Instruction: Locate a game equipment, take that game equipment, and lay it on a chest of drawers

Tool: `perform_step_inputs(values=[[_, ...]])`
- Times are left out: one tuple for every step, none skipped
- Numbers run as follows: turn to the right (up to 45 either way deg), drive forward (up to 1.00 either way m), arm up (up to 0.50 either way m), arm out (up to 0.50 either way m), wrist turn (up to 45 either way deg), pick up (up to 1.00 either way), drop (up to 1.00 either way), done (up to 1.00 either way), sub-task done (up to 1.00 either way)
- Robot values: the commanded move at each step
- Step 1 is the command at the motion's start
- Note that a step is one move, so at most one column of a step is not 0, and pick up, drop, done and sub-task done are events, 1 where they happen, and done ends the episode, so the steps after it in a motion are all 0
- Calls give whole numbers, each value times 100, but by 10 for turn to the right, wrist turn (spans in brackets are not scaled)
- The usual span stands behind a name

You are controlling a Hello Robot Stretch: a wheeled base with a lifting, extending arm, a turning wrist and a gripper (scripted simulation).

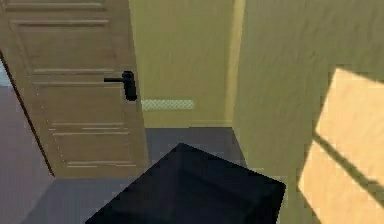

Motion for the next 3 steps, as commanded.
perform_step_inputs(values=[[0,15,0,0,0,0,0,0,0],[-450,0,0,0,0,0,0,0,0],[-180,0,0,0,0,0,0,0,0]])
